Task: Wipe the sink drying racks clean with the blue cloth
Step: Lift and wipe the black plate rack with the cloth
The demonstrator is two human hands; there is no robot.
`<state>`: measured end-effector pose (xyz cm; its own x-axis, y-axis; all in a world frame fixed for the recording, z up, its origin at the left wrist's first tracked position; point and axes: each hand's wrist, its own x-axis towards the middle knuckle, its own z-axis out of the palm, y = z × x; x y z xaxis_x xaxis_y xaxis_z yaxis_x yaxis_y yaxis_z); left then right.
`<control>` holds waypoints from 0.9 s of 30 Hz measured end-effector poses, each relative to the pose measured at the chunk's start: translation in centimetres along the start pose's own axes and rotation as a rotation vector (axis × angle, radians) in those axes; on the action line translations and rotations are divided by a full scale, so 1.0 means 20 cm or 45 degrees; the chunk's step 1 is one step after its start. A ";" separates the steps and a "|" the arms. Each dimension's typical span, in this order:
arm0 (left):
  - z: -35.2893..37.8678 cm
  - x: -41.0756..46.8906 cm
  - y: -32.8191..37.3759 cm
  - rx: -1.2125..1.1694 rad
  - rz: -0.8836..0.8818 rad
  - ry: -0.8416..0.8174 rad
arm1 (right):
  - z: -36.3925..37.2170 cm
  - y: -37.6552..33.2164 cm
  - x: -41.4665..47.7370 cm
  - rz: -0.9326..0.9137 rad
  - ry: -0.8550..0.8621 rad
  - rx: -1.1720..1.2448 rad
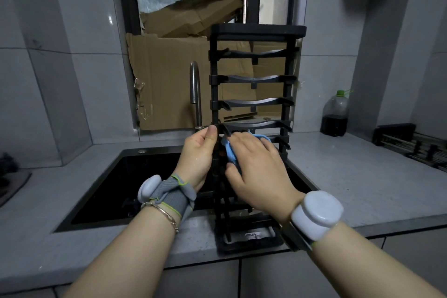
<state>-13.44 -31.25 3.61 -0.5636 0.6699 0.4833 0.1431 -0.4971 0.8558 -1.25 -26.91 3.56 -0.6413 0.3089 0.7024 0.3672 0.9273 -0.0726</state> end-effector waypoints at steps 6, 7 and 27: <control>0.01 -0.01 0.01 0.187 0.092 0.030 | -0.01 -0.02 0.00 0.058 0.040 0.137; 0.01 -0.01 0.01 0.203 0.103 0.047 | -0.01 -0.04 0.03 0.111 -0.041 0.216; 0.00 -0.02 0.02 0.385 0.087 0.104 | 0.04 -0.07 -0.03 0.287 -0.047 0.371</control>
<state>-13.11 -31.73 3.81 -0.6059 0.5881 0.5357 0.4115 -0.3447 0.8437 -1.87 -28.20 2.74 -0.5920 0.5151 0.6199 0.2984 0.8546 -0.4251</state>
